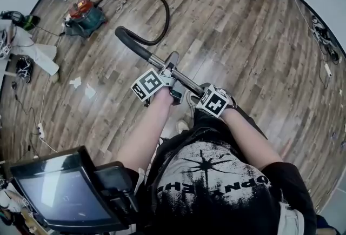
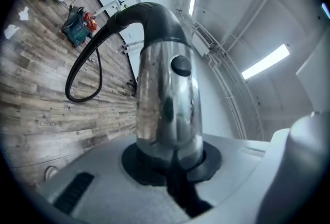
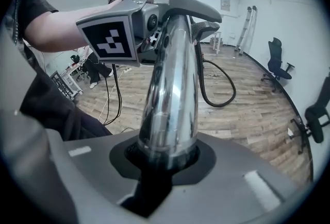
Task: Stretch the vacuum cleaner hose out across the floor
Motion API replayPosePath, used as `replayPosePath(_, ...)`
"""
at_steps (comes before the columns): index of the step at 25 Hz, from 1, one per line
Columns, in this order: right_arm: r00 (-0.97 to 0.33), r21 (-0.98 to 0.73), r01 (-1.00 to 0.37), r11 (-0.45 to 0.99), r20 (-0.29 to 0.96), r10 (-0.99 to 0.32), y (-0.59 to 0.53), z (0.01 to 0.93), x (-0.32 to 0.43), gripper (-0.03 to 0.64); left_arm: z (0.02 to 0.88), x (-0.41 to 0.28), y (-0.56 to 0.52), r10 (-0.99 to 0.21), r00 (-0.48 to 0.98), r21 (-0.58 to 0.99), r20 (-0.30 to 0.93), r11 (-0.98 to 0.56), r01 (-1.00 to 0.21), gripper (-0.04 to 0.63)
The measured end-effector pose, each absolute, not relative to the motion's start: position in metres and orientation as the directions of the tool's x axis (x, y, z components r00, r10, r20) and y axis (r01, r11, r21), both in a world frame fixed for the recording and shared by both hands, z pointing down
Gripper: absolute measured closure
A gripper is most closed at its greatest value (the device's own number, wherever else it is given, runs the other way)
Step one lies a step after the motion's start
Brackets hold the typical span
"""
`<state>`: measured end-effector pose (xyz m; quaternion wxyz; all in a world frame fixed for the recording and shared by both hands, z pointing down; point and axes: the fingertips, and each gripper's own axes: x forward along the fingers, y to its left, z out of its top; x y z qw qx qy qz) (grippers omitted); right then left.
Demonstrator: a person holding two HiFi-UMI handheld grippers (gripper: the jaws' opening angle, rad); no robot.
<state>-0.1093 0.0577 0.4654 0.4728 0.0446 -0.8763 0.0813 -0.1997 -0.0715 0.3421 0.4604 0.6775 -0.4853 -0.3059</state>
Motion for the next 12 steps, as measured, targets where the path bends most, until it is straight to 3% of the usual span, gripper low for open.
replayPosePath(12, -0.521, -0.035, -0.114, 0.993, 0.853, -0.03, 0.059, 0.454, -0.041, 0.529, 0.327, -0.143, -0.057, -0.955, 0.294, 0.927, -0.031, -0.137, -0.349, 0.558)
